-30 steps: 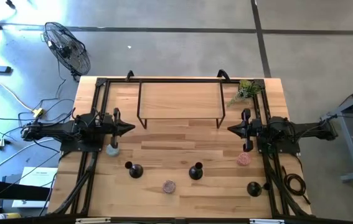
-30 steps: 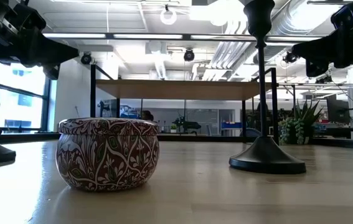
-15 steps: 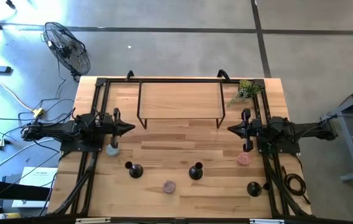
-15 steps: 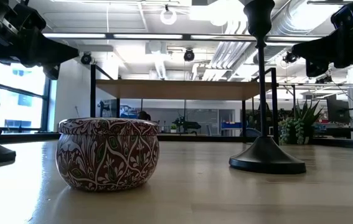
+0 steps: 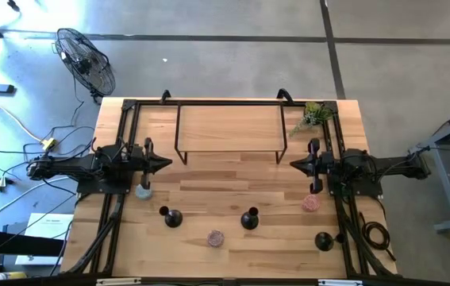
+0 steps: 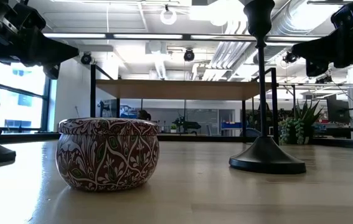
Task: Pick & Place candle stick holders
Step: Put the left black candle holder on the shelf
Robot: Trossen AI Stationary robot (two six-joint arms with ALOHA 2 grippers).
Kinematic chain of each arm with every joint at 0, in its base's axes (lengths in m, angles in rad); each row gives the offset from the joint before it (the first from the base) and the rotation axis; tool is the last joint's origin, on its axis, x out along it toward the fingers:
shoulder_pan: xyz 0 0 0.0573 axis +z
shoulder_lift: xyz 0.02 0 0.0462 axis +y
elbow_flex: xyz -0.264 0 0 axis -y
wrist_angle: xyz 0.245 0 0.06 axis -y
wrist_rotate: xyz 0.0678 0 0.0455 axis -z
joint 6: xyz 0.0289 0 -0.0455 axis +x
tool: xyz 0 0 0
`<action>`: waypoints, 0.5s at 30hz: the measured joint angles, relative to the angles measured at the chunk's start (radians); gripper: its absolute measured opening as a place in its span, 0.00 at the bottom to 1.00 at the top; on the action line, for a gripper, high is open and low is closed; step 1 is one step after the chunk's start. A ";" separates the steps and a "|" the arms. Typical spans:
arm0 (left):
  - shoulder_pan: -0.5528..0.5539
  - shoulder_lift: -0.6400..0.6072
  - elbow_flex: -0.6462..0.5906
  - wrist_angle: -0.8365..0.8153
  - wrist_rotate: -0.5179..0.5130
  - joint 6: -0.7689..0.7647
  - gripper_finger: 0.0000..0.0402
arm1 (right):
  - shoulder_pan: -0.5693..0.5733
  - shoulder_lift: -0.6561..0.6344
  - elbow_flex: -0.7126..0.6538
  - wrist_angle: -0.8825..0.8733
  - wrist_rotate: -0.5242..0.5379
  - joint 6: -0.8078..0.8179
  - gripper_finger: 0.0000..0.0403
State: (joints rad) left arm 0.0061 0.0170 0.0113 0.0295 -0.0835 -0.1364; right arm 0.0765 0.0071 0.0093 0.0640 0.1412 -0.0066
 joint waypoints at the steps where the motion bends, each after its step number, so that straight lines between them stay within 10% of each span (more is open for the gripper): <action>1: 0.000 0.000 0.000 -0.001 0.000 -0.001 0.00 | 0.000 0.000 0.000 0.019 0.018 0.004 0.00; 15: 0.000 0.000 0.047 -0.051 -0.087 0.000 0.14 | 0.000 0.000 0.000 0.052 -0.035 0.024 0.06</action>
State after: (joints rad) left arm 0.0063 0.0174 0.0583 -0.0212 -0.1703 -0.1360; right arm 0.0765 0.0072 0.0097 0.1163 0.1066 0.0177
